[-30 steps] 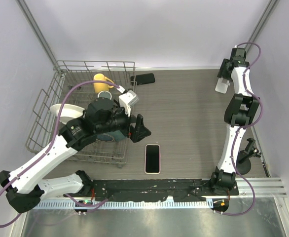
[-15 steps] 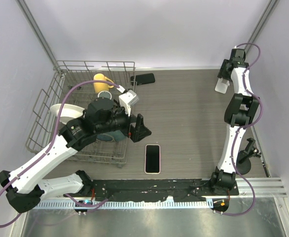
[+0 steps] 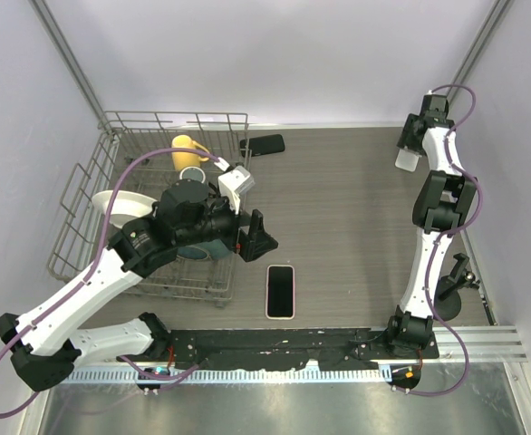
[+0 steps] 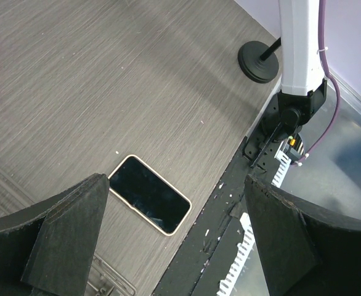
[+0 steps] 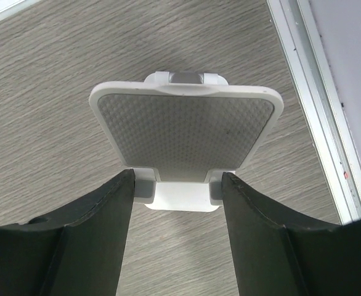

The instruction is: Place the phone on the phone stand

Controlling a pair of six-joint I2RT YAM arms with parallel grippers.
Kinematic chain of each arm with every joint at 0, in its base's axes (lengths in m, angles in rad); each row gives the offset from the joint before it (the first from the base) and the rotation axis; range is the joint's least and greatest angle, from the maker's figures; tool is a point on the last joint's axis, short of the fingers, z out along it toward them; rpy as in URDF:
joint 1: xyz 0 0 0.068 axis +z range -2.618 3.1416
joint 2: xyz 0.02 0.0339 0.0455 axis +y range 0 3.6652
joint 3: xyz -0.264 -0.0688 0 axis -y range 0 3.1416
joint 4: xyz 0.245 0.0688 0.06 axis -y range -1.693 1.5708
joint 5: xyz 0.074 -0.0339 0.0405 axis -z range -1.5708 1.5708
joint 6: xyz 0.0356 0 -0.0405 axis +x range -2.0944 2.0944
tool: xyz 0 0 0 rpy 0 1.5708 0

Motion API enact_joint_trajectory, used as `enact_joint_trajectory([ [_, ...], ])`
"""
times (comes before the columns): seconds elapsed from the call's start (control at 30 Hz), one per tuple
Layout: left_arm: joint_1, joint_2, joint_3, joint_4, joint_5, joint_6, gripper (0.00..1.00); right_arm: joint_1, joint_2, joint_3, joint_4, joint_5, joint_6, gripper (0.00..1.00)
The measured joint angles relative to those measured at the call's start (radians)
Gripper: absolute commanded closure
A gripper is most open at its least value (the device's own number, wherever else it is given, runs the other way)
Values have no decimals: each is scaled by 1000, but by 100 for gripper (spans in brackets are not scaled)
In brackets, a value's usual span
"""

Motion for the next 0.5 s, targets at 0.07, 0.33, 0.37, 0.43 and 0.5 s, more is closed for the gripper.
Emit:
enact_joint_trajectory([
  [0.07,0,-1,-1,0,0,0,4,0,0,-3,8,0,2,43],
  [0.33,0,-1,-2,8,0,0,4,0,-24,-79,118,0,17,36],
  [0.37,0,-1,-3,8,0,0,4,0,-25,-83,126,0,20,36],
  [0.43,0,-1,-3,8,0,0,4,1,-26,-86,135,4,24,38],
  [0.5,0,-1,-3,9,0,0,4,2,-26,-91,144,8,27,43],
])
